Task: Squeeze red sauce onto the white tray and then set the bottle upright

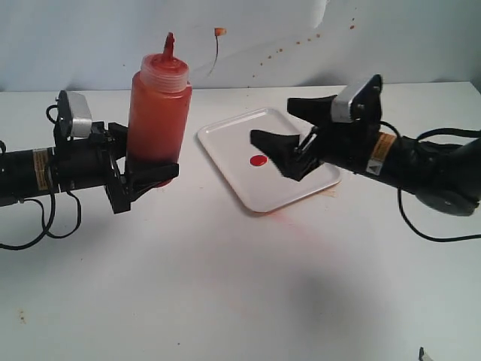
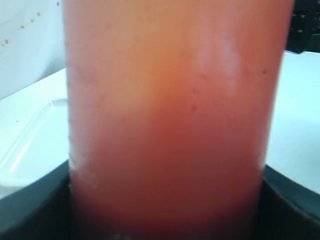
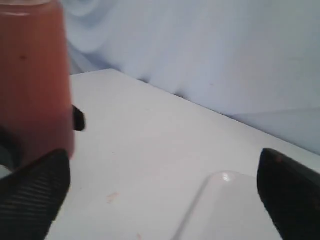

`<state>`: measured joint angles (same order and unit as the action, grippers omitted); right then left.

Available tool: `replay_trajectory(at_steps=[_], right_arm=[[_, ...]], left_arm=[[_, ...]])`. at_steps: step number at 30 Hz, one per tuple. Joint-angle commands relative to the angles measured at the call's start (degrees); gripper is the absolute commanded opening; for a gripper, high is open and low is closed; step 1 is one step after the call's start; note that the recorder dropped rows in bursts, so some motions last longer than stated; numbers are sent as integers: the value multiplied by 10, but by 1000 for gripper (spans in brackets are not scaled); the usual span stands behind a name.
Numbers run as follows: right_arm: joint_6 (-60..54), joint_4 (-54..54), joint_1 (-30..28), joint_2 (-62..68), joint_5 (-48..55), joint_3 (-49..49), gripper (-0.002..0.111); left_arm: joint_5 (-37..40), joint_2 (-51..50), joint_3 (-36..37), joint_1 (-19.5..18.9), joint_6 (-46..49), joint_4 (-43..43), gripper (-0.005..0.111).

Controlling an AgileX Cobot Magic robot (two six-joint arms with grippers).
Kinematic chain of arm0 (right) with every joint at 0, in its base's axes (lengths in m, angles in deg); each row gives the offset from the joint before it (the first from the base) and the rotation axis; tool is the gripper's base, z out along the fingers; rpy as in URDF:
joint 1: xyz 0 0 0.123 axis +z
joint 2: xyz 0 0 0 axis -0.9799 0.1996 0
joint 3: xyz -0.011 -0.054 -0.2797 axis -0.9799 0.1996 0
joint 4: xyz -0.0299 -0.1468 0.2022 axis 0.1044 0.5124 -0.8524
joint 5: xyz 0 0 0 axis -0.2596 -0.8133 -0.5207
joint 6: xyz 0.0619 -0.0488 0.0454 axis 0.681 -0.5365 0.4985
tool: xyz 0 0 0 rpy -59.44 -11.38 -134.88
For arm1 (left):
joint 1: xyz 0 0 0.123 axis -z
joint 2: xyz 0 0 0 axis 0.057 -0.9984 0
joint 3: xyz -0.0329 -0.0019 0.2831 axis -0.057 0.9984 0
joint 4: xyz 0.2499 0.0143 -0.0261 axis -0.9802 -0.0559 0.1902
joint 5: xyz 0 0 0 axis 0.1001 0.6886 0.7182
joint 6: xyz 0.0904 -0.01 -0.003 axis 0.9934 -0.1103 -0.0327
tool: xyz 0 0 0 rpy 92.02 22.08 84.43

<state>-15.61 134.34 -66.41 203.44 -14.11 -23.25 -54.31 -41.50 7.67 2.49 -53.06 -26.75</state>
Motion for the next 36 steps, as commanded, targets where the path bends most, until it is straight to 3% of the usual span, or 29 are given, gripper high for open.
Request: replay_trajectory(at_steps=[1, 9, 14, 23, 29, 36], right_arm=[[26, 27, 49, -4, 3, -31, 104], [40, -35, 114, -4, 9, -37, 103], [40, -42, 120, -4, 8, -37, 103], [44, -22, 120, -4, -1, -37, 103], [25, -30, 158, -4, 32, -37, 103], [-20, -168, 224, -4, 69, -37, 103]], left_arm=[[-25, 8, -1, 0, -4, 7, 0], [-25, 8, -1, 0, 0, 8, 0], [-25, 8, -1, 0, 0, 8, 0], [-25, 8, 20, -57, -42, -47, 0], [-25, 8, 48, -61, -28, -72, 0], [-25, 8, 50, -49, -28, -76, 0]])
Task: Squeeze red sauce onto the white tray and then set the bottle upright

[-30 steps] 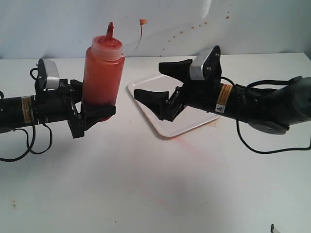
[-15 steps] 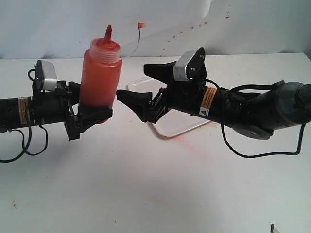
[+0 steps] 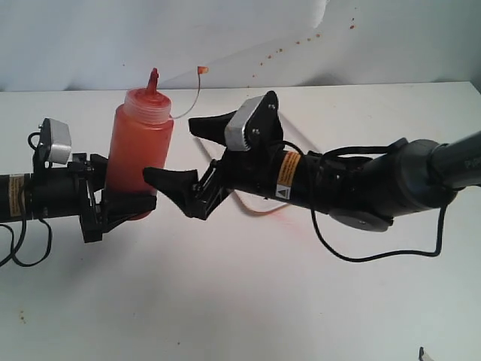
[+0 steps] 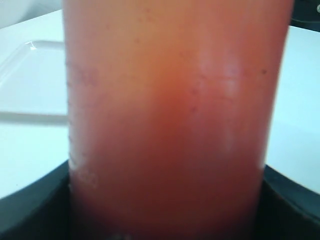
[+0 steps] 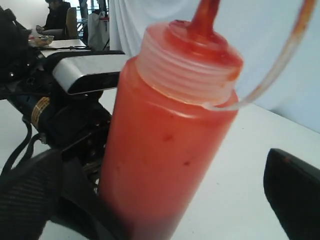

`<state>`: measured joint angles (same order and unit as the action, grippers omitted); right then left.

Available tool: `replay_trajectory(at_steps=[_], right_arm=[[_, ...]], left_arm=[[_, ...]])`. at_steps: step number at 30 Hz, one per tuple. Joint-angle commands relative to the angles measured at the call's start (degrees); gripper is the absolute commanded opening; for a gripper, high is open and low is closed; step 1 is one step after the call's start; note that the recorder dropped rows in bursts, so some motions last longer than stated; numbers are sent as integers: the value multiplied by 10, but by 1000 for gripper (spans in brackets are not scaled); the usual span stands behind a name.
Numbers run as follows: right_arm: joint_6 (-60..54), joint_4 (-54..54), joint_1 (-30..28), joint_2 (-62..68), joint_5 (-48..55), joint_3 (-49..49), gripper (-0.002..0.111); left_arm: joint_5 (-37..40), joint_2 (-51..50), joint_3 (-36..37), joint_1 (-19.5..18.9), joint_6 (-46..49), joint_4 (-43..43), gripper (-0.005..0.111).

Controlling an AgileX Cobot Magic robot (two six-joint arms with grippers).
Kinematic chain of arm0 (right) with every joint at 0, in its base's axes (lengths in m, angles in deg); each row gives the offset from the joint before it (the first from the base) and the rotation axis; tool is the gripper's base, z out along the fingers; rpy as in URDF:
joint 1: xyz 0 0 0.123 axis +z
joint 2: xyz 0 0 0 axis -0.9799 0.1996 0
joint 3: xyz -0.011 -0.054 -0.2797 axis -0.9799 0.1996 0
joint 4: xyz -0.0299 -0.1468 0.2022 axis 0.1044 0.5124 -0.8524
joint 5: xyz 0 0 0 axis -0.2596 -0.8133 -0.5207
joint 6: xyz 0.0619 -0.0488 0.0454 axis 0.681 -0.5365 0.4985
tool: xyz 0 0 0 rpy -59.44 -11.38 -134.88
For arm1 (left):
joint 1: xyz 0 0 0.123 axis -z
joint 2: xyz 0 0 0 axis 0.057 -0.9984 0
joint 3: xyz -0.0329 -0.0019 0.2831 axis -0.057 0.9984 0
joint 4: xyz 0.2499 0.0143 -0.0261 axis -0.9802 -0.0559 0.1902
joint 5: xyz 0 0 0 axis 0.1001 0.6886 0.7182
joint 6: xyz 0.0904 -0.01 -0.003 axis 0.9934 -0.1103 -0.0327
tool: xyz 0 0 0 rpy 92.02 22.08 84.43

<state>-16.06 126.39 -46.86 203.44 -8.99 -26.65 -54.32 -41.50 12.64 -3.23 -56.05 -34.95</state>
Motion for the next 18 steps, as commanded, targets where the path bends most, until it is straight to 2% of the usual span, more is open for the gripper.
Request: replay_trajectory(at_steps=[1, 8, 16, 18], right_arm=[[-16, -106, 35, -4, 18, -3, 103], [16, -102, 81, 3, 134, -74, 103], [47, -112, 106, 33, 154, -126, 103], [48, -112, 106, 34, 165, -126, 98]], left_arm=[[-25, 8, 1, 8, 2, 6, 0], [-25, 8, 1, 8, 1, 6, 0], [-25, 8, 1, 8, 1, 9, 0], [-25, 8, 1, 8, 2, 17, 0]])
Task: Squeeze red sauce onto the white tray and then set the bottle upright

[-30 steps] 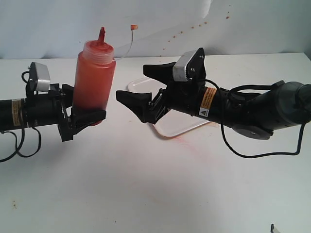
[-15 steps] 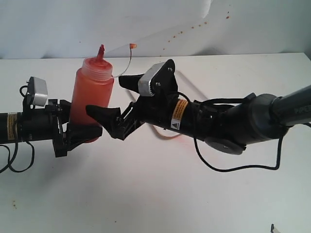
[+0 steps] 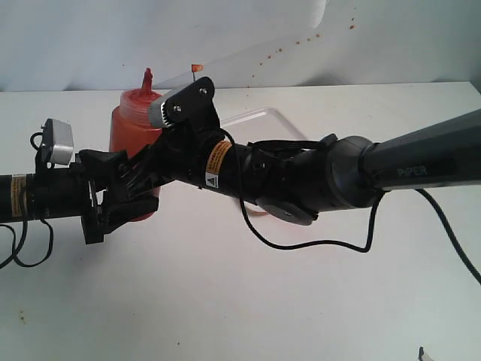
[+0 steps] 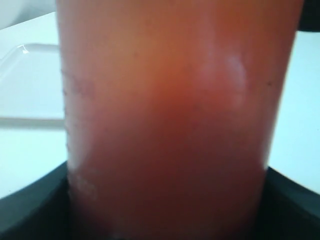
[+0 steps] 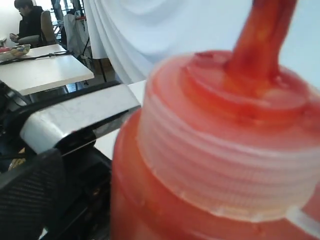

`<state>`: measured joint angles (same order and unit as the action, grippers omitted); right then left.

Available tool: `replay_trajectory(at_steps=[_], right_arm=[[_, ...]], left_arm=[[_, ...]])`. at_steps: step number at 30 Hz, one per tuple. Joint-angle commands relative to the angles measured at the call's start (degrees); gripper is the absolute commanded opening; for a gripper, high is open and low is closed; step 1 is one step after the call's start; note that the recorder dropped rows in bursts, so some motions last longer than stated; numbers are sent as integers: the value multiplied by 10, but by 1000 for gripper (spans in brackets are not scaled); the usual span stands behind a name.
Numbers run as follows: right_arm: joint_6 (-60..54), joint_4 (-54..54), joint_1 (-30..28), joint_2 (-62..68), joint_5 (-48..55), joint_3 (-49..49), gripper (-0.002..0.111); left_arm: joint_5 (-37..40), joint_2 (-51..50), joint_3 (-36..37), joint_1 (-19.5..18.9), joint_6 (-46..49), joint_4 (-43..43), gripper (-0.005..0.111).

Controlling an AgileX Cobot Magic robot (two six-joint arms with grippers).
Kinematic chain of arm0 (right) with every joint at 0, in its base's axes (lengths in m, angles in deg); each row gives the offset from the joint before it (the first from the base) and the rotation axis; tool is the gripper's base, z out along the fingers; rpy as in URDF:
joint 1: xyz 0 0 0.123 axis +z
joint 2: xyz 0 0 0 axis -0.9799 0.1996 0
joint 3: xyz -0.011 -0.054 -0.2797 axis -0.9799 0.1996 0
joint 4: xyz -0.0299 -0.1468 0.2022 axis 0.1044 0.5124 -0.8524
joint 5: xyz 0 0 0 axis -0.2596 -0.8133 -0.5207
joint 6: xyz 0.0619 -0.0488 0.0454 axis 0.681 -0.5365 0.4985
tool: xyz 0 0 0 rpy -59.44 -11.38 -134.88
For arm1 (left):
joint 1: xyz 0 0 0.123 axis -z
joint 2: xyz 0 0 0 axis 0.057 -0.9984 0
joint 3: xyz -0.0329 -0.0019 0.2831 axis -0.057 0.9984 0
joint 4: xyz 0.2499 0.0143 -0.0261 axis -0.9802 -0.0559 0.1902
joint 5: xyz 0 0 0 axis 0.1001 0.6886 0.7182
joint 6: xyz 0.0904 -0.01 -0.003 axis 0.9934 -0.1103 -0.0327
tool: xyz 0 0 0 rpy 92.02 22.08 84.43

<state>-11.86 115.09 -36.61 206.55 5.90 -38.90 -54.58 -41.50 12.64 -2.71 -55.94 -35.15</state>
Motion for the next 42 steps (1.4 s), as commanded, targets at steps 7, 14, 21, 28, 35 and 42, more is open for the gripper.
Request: replay_trajectory(at_steps=[7, 14, 21, 28, 35, 42], right_arm=[[5, 1, 4, 4, 48, -3, 34], [-26, 0, 4, 4, 48, -3, 0], [-30, -21, 4, 4, 19, -3, 0], [-45, -92, -12, 2, 4, -3, 0], [-61, -92, -51, -12, 24, -3, 0], [-33, 54, -52, -12, 88, -3, 0]], left_arm=[[-22, 8, 1, 3, 2, 24, 0], [-22, 8, 1, 3, 27, 24, 4], [-22, 8, 1, 3, 13, 17, 58], [-22, 8, 1, 3, -7, 34, 104], [-22, 8, 1, 2, 1, 37, 104], [-22, 11, 0, -37, 57, 150, 104]])
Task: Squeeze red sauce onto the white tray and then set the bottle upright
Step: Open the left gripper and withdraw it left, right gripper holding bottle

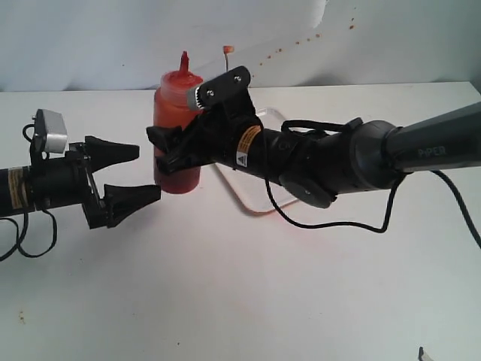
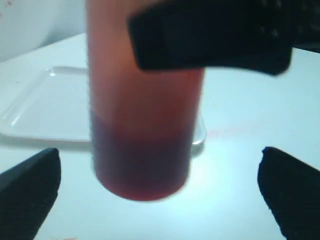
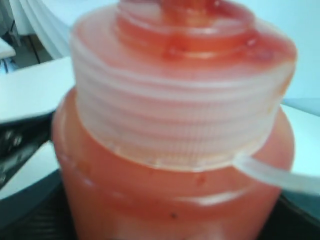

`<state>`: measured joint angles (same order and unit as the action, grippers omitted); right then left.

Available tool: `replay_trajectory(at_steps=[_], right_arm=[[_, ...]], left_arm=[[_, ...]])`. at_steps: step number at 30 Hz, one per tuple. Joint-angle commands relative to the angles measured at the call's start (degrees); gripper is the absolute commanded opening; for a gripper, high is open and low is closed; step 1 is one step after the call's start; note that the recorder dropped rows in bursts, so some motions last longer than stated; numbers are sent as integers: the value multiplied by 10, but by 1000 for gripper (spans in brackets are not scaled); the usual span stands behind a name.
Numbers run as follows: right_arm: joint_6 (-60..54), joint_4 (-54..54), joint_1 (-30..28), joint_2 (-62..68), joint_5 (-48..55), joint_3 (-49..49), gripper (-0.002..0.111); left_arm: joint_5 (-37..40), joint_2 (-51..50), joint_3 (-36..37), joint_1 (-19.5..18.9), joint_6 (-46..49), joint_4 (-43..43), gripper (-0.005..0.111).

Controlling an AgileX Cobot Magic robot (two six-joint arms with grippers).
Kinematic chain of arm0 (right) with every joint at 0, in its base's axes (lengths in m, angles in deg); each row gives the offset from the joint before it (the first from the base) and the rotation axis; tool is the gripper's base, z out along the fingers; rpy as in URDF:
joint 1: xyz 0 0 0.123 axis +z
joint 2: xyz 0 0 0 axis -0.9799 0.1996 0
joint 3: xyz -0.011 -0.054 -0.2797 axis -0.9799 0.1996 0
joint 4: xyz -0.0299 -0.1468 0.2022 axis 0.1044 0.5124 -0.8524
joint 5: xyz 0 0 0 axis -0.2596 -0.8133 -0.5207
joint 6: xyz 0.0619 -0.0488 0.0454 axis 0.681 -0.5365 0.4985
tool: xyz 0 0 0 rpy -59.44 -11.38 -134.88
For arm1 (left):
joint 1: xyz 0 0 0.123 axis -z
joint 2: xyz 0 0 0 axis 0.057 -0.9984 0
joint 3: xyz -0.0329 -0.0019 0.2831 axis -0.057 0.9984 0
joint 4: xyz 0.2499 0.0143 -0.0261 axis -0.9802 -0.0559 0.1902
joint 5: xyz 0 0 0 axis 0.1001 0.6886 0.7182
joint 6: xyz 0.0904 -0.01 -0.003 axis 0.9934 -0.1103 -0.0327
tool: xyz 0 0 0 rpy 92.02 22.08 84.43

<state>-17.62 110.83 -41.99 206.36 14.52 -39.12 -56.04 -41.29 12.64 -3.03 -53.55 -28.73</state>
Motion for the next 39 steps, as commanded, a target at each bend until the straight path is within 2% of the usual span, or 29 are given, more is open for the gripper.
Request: replay_trajectory(at_steps=[1, 6, 10, 15, 19, 30, 39], right_arm=[[45, 117, 2, -10, -1, -1, 0], [155, 220, 10, -9, -28, 3, 0], [149, 262, 40, -9, -100, 34, 0], [100, 237, 69, -9, -108, 71, 0], [31, 155, 82, -9, -109, 103, 0], [-36, 77, 82, -9, -138, 133, 0], [-36, 129, 82, -9, -126, 134, 0]], left_arm=[[-8, 9, 0, -49, 33, 102, 104], [-8, 9, 1, -149, -15, 131, 104], [-8, 9, 1, -191, -59, 131, 104], [-8, 9, 1, -195, -59, 122, 104], [-8, 9, 1, -195, -59, 119, 104], [-8, 9, 1, -195, -59, 117, 104], [-8, 9, 1, -195, -59, 117, 104]])
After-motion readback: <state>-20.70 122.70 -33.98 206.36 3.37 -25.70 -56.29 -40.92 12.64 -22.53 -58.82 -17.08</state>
